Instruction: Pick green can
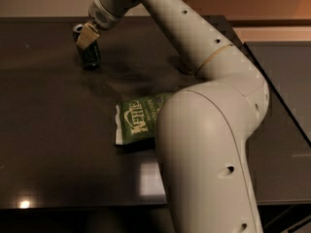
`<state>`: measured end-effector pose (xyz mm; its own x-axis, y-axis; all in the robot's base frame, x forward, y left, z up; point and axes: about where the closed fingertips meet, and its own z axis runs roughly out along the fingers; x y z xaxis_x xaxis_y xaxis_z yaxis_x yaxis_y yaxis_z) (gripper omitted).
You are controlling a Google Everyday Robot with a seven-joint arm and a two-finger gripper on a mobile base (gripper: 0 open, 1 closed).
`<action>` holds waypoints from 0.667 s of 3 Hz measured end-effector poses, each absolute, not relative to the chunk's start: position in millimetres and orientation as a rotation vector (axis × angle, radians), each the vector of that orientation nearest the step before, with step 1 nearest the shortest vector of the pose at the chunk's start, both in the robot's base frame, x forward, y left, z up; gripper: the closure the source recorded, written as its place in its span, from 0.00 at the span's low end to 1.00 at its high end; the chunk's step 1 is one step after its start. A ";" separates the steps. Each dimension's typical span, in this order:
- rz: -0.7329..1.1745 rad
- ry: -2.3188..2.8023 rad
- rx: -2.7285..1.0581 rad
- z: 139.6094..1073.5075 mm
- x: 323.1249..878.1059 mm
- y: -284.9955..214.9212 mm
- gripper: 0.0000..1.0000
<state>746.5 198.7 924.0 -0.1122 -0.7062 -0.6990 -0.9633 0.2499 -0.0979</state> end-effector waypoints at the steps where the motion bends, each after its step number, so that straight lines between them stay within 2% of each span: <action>1: 0.537 1.847 -1.602 951.3 717.0 191.2 1.00; 2: 0.567 1.799 -1.701 985.6 677.5 177.8 1.00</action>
Offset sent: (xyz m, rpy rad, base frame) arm -0.1146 -0.0467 0.1141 -0.0552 0.0155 0.2566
